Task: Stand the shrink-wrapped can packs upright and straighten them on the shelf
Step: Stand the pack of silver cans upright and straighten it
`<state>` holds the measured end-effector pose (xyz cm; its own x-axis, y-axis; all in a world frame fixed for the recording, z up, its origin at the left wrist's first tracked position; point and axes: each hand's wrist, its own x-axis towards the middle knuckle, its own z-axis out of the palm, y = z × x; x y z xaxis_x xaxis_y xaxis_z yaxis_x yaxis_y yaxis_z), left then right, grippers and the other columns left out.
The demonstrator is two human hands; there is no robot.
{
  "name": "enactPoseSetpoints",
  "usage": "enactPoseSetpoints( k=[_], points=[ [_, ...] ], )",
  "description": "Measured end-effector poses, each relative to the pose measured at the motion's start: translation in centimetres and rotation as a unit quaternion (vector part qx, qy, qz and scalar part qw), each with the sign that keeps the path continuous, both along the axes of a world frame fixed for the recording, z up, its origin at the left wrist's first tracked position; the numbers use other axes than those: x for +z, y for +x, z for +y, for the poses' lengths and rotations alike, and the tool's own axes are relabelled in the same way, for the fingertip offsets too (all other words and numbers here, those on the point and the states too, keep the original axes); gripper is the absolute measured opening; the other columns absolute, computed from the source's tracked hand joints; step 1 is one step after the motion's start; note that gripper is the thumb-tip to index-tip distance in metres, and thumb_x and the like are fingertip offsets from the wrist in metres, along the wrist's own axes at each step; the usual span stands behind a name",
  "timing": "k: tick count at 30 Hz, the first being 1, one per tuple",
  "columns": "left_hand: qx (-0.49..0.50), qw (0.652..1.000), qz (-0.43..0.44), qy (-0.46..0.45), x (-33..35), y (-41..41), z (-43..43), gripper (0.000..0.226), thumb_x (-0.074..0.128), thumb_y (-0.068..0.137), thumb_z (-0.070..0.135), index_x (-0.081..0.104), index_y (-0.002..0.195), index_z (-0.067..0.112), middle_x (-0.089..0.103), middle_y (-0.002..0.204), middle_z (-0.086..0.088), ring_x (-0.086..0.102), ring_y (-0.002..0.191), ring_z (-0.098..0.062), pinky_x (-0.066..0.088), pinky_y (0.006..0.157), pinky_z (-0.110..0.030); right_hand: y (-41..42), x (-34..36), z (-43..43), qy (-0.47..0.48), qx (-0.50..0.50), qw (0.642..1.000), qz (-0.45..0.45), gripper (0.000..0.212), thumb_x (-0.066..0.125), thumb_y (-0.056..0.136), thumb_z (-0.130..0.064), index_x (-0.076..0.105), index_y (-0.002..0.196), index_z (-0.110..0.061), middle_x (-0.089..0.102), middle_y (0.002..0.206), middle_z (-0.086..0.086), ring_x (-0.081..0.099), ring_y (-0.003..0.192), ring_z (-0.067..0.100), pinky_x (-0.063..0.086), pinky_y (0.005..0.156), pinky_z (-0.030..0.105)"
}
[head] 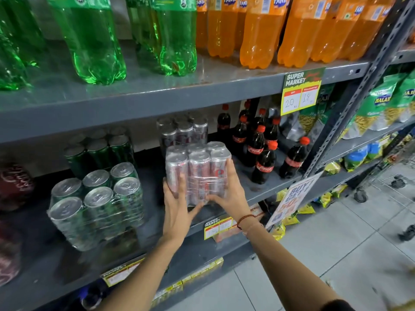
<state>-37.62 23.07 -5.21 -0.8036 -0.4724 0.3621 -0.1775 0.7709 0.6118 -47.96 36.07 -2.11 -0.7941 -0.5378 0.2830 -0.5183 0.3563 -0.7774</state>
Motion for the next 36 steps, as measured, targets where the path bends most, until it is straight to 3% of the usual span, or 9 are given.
enactPoseSetpoints(
  k=[3,6,12,17,22,27,30,33,36],
  points=[
    [-0.005,0.999,-0.027,-0.025,-0.8,-0.1,-0.8,0.113,0.066,0.08,0.042,-0.033,0.135,0.043,-0.009,0.152,-0.033,0.02,0.139,-0.048,0.033,0.107,-0.048,0.3,-0.9,-0.3,0.004,-0.009,1.0,0.013,0.112,0.077,0.077,-0.025,-0.014,0.142,-0.037,-0.006,0.161,0.001,0.003,0.139,-0.003,0.013,0.102,0.003],
    [-0.022,0.997,-0.068,-0.039,-1.6,0.8,-1.5,0.114,0.062,0.079,0.049,-0.038,0.132,0.041,-0.008,0.151,-0.034,0.036,0.132,-0.048,0.04,0.102,-0.044,0.9,-2.0,0.2,0.014,-0.001,0.999,0.038,0.107,0.074,0.08,-0.023,-0.013,0.141,-0.038,-0.003,0.161,0.005,0.002,0.135,-0.01,0.014,0.1,0.005],
    [-0.023,0.997,-0.071,-0.027,-0.1,3.0,-1.4,0.102,0.057,0.083,0.051,-0.03,0.136,0.045,-0.011,0.157,-0.017,0.052,0.121,-0.038,0.049,0.091,-0.045,1.5,-2.0,0.8,-0.038,-0.01,0.998,0.047,0.088,0.059,0.083,-0.054,-0.001,0.145,-0.04,0.007,0.161,0.002,-0.001,0.137,-0.019,0.011,0.099,-0.005],
    [0.098,0.985,0.119,0.077,4.3,2.7,0.7,0.079,0.054,0.084,0.05,0.011,0.146,0.028,-0.006,0.157,-0.006,0.021,0.142,-0.035,0.038,0.106,-0.052,-2.1,2.6,-0.5,-0.133,-0.02,0.989,-0.064,0.077,0.057,0.083,-0.052,0.014,0.146,-0.043,0.013,0.157,-0.005,0.016,0.144,0.01,0.02,0.109,0.027],
    [0.147,0.947,0.041,0.283,7.1,-2.6,2.0,0.079,0.046,0.081,0.065,0.004,0.145,0.044,-0.028,0.155,-0.006,0.001,0.145,-0.038,0.027,0.109,-0.051,-6.9,5.7,-2.6,-0.003,0.089,0.985,-0.148,0.067,0.064,0.077,-0.052,0.042,0.138,-0.034,0.038,0.143,0.002,0.039,0.134,0.021,0.033,0.113,0.043],
    [0.139,0.943,0.018,0.301,6.4,-4.8,0.8,0.094,0.065,0.072,0.059,0.007,0.144,0.044,-0.025,0.154,-0.015,-0.002,0.142,-0.046,0.022,0.11,-0.057,-6.1,4.8,-2.2,-0.064,0.064,0.985,-0.148,0.046,0.066,0.083,-0.042,0.055,0.127,-0.033,0.047,0.126,-0.004,0.048,0.124,0.017,0.037,0.111,0.04],
    [0.047,0.955,-0.01,0.294,6.8,-5.4,-2.7,0.095,0.069,0.073,0.052,0.009,0.146,0.04,-0.014,0.157,-0.015,0.01,0.144,-0.038,0.022,0.113,-0.047,-3.7,3.5,-1.8,-0.129,-0.015,0.985,-0.112,0.043,0.058,0.075,-0.06,0.054,0.115,-0.044,0.048,0.119,-0.003,0.048,0.116,0.01,0.039,0.107,0.034],
    [-0.046,0.953,-0.079,0.288,7.8,-6.8,-6.4,0.088,0.068,0.076,0.048,0.016,0.146,0.034,0.016,0.157,-0.006,0.025,0.141,-0.025,0.025,0.114,-0.041,0.0,2.2,-1.9,-0.149,-0.103,0.981,-0.062,0.058,0.047,0.075,-0.069,0.054,0.121,-0.035,0.045,0.119,0.0,0.044,0.114,0.011,0.033,0.101,0.023],
    [-0.104,0.932,-0.108,0.331,9.2,-8.0,-7.4,0.064,0.065,0.084,0.032,0.035,0.141,0.032,0.042,0.145,0.0,0.046,0.124,-0.016,0.044,0.1,-0.035,4.5,1.2,-3.1,-0.144,-0.168,0.975,-0.041,0.064,0.04,0.077,-0.071,0.05,0.129,-0.035,0.037,0.128,0.003,0.034,0.12,0.014,0.026,0.098,0.02]
  ],
)
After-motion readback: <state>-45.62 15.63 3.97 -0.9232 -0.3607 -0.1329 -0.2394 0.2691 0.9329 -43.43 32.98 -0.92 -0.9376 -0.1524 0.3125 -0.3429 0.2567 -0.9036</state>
